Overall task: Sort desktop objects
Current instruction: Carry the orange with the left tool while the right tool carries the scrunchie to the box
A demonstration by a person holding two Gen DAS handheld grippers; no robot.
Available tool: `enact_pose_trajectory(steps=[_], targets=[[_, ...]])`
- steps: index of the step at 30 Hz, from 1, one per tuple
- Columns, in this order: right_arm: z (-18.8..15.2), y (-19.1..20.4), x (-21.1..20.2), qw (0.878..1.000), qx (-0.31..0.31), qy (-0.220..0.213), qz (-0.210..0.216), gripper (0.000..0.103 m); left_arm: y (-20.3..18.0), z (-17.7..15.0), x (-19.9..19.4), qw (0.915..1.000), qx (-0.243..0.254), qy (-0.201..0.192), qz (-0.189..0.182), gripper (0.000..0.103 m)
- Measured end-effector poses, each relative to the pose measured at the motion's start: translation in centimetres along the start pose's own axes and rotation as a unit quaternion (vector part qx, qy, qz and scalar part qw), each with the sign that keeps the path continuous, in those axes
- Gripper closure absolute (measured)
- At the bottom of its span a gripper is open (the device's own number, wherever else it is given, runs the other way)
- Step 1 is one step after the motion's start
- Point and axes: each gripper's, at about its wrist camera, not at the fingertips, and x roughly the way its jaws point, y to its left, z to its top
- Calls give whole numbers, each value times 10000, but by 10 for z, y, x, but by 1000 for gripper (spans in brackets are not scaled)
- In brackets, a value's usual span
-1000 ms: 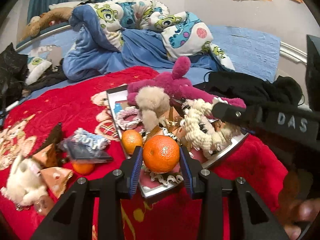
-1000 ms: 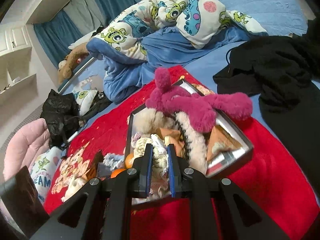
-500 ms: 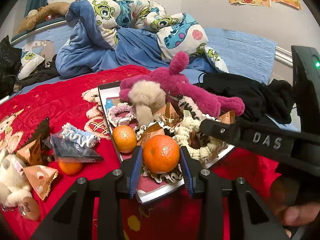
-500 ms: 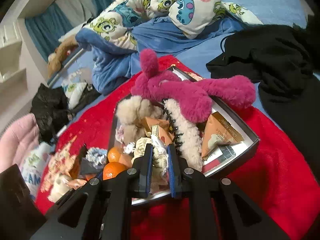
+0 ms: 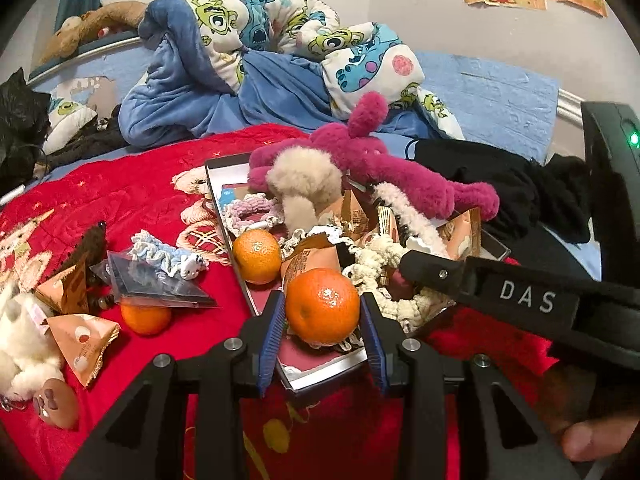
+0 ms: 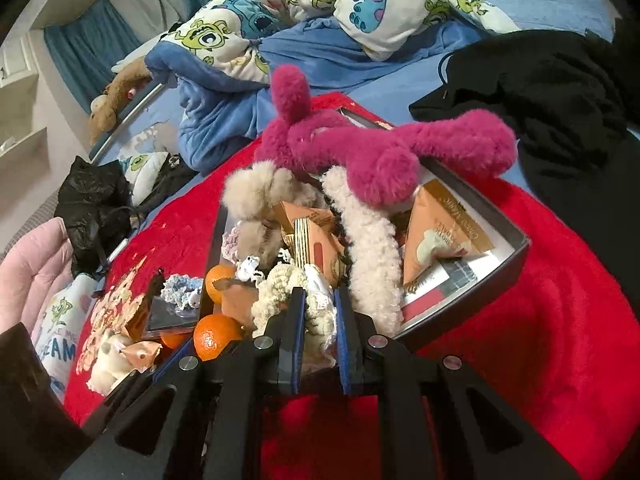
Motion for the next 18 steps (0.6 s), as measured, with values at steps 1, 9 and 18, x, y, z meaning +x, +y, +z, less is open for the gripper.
enact_pose_trajectory(steps=[1,9,18], targets=[[0,1,0,10000,-8,-9,-9,89,0,0,0,10000,-11,0,-10,64],[-1,-1,-1,9999,115,-25,62,89,1,0,0,10000,23,-3,23,64],[2,3,-7,9997,174,-94,154,85,0,0,0,9998,123,-4,124,64]])
